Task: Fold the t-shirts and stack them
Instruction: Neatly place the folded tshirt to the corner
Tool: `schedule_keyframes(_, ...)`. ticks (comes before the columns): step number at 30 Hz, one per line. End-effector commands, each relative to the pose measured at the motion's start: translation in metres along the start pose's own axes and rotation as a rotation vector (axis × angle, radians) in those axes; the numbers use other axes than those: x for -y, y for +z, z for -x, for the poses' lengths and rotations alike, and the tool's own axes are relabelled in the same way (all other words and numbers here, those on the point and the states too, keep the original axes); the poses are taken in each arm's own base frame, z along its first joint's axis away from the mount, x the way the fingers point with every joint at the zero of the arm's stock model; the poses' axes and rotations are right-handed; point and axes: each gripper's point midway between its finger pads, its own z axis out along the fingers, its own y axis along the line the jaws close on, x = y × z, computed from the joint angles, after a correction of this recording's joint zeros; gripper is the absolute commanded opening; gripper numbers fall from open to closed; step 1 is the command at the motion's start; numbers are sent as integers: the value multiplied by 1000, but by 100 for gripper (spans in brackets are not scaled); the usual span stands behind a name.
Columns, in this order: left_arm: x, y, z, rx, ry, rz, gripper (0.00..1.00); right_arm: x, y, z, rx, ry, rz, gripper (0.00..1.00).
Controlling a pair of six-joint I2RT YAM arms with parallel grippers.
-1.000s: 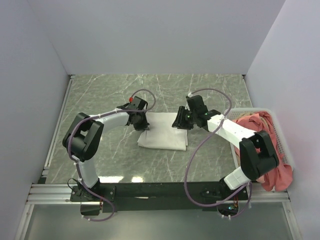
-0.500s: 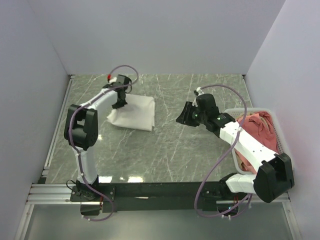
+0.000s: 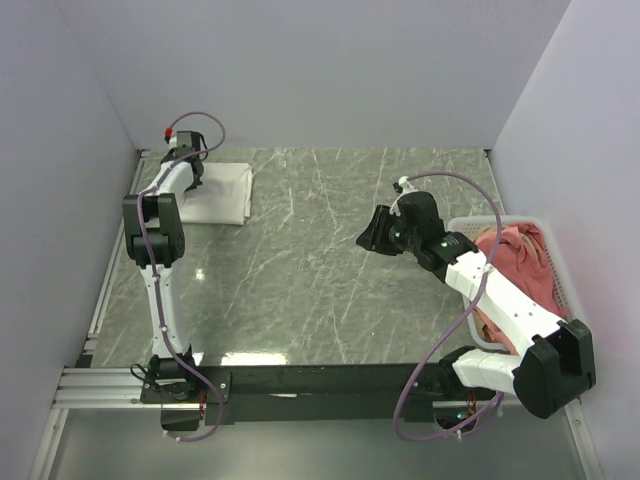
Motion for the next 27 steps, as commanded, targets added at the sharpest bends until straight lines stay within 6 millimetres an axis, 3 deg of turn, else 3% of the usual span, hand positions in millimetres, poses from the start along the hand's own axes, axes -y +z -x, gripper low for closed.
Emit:
schedule_keyframes(1,6,11,52,130,4,-44,0,-5,-2,9,58,9,36,41)
schedule_keyframes(6,5,28,75,150,17,-91,0,7,-1,5,88,13,4,40)
schedule_keyframes(13,-16,29,111,244,6,-77,0,19,0,-2,94,9,-33,40)
schedule_keyframes(18,-27,27,134,295,-18,-99,0,24,11,-5,73,21,-51,40)
schedule_keyframes(27,-32,52,125,280,-19,-104,1,22,27,-2,40,22,-57,40)
